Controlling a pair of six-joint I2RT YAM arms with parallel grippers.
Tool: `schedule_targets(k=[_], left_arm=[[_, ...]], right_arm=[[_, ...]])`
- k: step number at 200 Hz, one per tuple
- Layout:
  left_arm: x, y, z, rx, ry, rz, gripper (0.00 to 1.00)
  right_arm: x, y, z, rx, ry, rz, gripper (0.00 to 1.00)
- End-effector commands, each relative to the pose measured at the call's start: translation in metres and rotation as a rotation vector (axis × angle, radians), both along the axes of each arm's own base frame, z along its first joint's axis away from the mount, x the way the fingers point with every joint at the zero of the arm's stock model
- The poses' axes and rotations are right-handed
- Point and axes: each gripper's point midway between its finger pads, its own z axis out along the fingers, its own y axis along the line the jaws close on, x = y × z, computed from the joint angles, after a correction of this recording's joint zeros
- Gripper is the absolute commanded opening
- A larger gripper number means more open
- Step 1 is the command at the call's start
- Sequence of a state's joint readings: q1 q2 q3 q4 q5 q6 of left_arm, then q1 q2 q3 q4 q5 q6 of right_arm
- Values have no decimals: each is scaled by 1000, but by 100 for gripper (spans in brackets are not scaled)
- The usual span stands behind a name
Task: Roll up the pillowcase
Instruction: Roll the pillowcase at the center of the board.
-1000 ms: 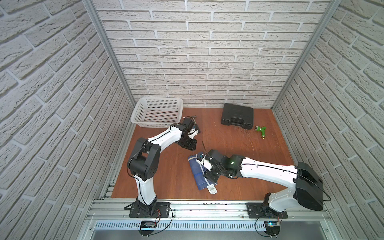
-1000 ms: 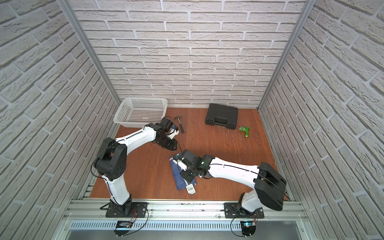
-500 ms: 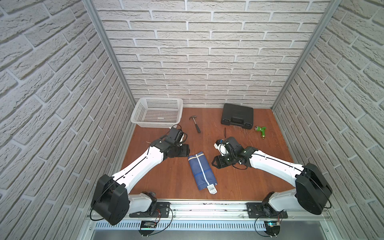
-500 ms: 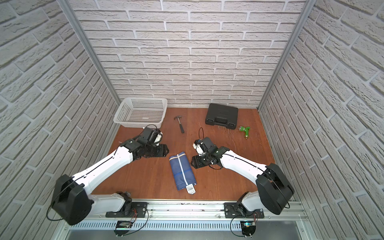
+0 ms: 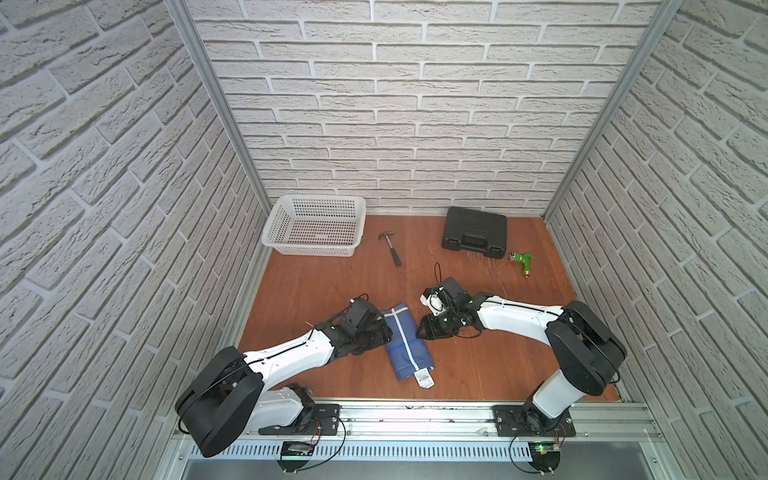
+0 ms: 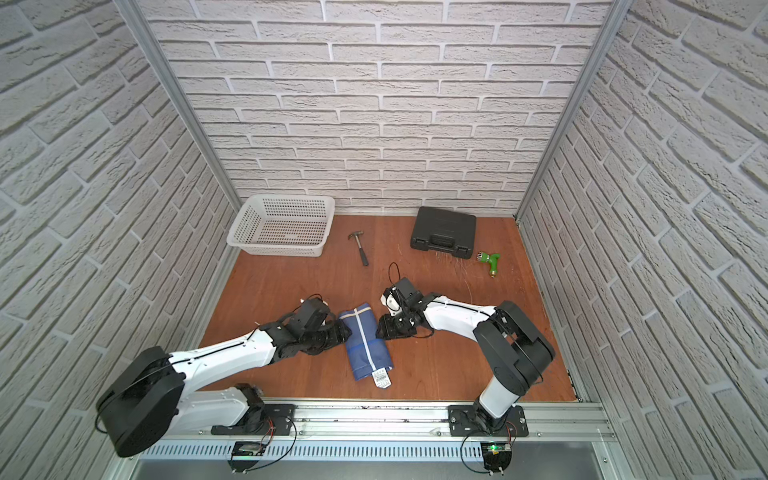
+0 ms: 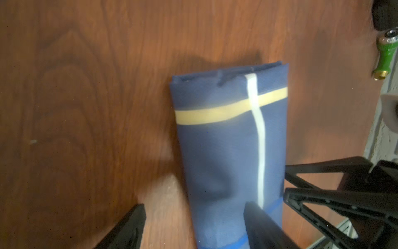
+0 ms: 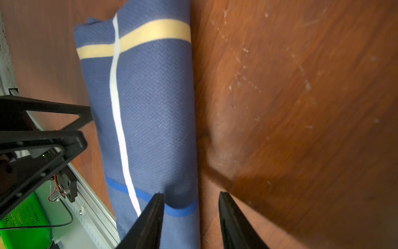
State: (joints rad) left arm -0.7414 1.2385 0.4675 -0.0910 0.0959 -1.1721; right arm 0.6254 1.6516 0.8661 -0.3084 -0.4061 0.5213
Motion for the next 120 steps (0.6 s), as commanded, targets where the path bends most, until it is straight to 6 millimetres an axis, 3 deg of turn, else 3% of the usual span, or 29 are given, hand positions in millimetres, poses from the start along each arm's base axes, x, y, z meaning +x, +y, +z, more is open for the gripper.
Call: schedule_targets(k=[1, 58, 101, 120], left_arm=[[14, -22, 15, -180, -69, 51, 78], [5, -40, -14, -276, 11, -1, 77], [-7, -39, -37, -313, 68, -21, 74], [-14, -30, -51, -298, 127, -22, 72]], right_arm=[[11, 11, 5, 42, -13, -3, 44], [8, 4, -15, -12, 27, -5, 35], [4, -7, -31, -75, 58, -9, 29], [3, -15, -35, -105, 66, -18, 26]])
